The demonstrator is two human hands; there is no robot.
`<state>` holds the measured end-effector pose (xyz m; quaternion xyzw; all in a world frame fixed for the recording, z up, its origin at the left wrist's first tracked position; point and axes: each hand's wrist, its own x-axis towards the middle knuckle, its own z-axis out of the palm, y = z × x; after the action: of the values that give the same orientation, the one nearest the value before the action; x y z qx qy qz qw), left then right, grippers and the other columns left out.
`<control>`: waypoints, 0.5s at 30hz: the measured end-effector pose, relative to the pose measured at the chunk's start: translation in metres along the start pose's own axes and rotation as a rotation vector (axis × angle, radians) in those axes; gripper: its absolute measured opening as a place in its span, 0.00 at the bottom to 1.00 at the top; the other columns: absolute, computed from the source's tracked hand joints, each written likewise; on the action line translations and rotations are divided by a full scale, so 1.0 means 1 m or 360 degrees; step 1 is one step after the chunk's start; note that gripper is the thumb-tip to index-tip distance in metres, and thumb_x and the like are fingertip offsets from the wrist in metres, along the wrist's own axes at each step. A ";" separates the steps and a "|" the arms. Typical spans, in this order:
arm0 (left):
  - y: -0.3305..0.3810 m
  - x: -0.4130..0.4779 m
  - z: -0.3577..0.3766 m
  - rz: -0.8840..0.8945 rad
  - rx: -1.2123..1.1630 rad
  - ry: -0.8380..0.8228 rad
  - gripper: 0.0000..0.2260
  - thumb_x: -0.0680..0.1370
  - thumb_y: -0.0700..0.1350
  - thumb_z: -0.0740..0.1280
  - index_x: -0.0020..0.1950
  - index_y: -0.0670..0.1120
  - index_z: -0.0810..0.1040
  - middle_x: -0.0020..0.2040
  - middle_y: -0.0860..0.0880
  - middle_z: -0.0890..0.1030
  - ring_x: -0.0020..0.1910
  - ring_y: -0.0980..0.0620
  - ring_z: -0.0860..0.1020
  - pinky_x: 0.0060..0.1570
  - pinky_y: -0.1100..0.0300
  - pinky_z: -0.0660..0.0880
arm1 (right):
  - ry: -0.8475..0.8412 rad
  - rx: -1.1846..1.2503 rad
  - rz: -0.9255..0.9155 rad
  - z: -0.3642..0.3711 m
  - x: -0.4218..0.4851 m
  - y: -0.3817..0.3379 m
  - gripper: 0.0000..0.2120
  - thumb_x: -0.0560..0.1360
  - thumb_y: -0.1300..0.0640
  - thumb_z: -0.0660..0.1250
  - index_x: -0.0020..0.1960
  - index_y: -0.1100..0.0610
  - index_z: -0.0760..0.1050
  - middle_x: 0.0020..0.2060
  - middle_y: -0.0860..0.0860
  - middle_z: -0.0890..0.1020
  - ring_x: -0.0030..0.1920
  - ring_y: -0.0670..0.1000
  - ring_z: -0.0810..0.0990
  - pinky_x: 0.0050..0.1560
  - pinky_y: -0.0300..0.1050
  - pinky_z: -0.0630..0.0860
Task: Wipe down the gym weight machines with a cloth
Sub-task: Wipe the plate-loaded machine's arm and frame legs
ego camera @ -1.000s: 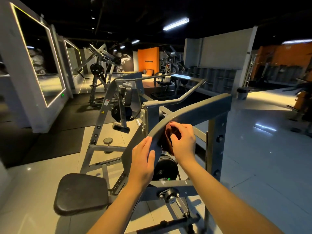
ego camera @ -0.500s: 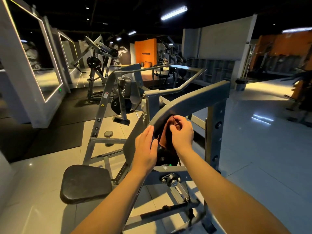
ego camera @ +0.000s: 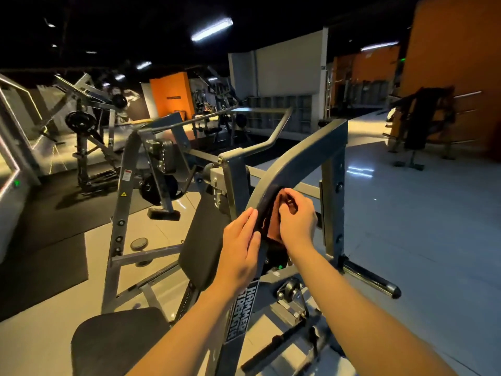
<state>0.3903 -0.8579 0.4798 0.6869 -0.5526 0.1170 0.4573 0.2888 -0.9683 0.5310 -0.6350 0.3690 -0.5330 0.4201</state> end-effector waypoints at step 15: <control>-0.014 0.009 -0.001 0.0077 -0.0209 -0.0042 0.21 0.85 0.49 0.55 0.79 0.49 0.66 0.77 0.60 0.63 0.75 0.61 0.61 0.70 0.74 0.52 | 0.0124 -0.0077 -0.0021 0.024 -0.018 -0.005 0.16 0.84 0.56 0.61 0.70 0.47 0.76 0.67 0.47 0.76 0.65 0.46 0.75 0.64 0.41 0.74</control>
<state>0.4060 -0.8632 0.4797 0.6433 -0.5816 0.0823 0.4910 0.3101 -0.9471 0.5270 -0.6262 0.3938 -0.5509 0.3864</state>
